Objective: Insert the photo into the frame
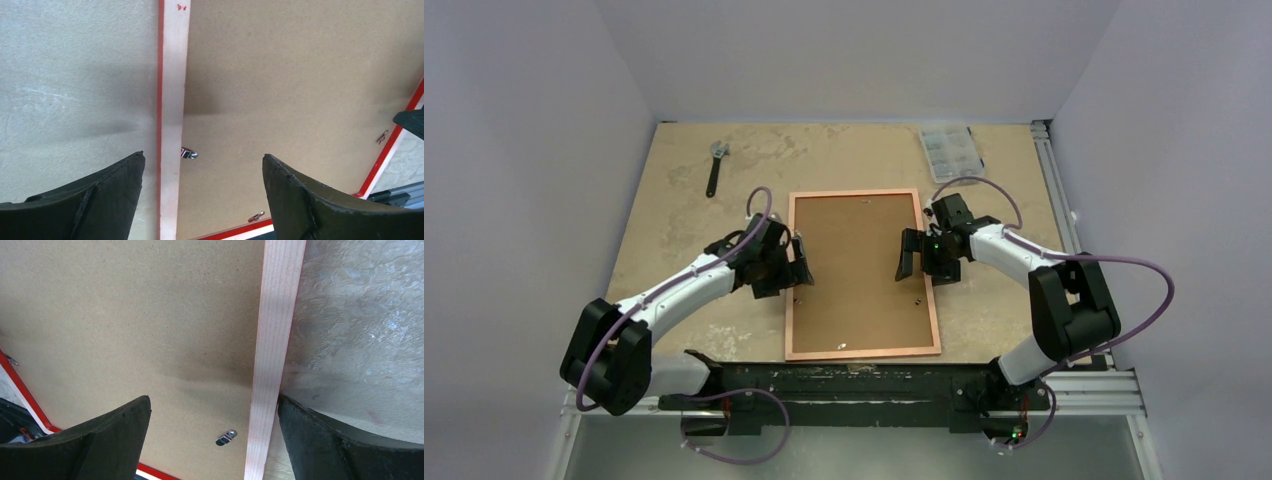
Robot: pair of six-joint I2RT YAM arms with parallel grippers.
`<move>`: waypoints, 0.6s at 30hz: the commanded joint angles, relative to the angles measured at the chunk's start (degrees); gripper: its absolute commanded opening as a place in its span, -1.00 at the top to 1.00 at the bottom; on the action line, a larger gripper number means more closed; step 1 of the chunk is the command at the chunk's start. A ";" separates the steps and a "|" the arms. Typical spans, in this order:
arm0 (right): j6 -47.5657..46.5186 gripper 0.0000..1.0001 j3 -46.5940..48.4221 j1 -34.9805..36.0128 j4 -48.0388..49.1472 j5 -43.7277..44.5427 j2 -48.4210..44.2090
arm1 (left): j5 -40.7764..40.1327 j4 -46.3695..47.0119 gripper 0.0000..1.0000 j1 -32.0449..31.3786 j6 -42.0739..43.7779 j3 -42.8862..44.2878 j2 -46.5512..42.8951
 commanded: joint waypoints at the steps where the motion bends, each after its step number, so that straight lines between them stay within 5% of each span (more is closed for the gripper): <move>1: -0.22 -0.91 1.71 1.47 -0.58 -1.78 0.09 | 3.11 2.92 -0.70 1.06 -0.46 0.62 -0.67; 18: 3.48 -0.92 5.12 8.38 1.36 -0.24 3.17 | 0.62 0.21 -0.74 2.20 -0.58 -1.08 0.71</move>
